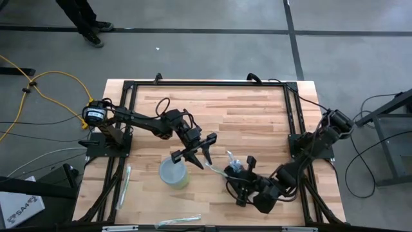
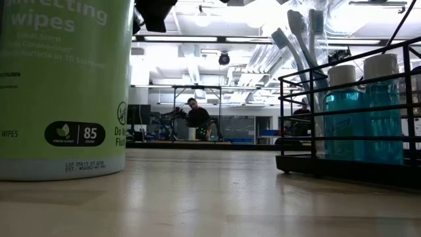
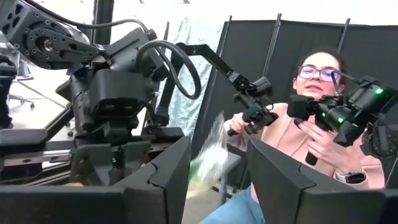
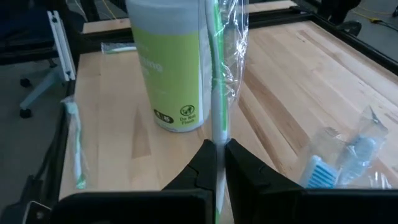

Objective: Pick & Place toothbrushing station
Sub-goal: Put the right green toothbrush into the black mesh organizer

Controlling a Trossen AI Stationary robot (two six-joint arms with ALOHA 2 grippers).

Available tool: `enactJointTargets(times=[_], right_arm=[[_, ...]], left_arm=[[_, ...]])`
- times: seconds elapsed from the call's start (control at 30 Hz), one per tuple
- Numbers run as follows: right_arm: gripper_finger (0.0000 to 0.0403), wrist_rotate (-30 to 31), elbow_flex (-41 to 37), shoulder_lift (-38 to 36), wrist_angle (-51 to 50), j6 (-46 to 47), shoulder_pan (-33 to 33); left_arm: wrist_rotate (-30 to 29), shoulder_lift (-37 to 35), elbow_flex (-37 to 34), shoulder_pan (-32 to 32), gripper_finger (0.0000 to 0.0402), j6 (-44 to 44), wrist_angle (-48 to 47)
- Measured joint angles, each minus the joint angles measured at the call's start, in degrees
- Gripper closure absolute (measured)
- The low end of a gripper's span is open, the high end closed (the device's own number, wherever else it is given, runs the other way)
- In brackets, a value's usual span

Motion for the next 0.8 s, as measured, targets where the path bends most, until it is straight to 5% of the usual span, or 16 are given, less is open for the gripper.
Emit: enactJointTargets(times=[0.8], right_arm=[[0.0395,-1.69,0.04,-0.07,3.86,-2.81,-0.22]], left_arm=[[-1.31,0.00,-0.02,0.00,0.0254,0.66,3.21]])
